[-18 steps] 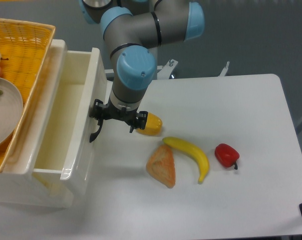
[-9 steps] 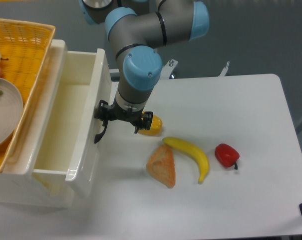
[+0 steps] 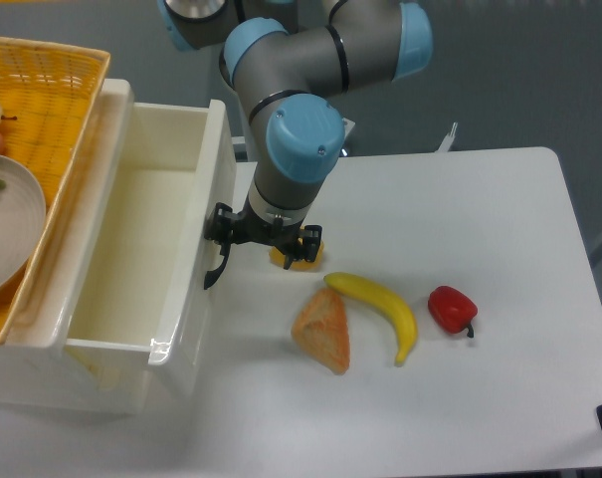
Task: Slide open the top white drawer
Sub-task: 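Keep pulling the drawer handle until the drawer is fully extended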
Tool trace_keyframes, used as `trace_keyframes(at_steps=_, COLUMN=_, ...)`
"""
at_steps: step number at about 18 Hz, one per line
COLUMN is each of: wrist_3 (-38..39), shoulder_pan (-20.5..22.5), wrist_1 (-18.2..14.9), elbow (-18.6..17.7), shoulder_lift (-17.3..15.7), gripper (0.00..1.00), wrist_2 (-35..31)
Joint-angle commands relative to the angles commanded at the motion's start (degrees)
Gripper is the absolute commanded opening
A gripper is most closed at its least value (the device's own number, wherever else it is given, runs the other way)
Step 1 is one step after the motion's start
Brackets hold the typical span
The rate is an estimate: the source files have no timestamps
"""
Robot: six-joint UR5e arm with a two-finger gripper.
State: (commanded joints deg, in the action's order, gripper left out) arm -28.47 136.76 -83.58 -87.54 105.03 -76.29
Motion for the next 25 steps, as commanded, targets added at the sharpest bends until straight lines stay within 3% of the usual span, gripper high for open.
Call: trace_keyframes(at_steps=25, wrist_3=-3.1, shoulder_pan=4.2, wrist_1=-1.4, elbow=0.7, shoulder_lift=0.2, gripper=1.0, wrist_2=0.0)
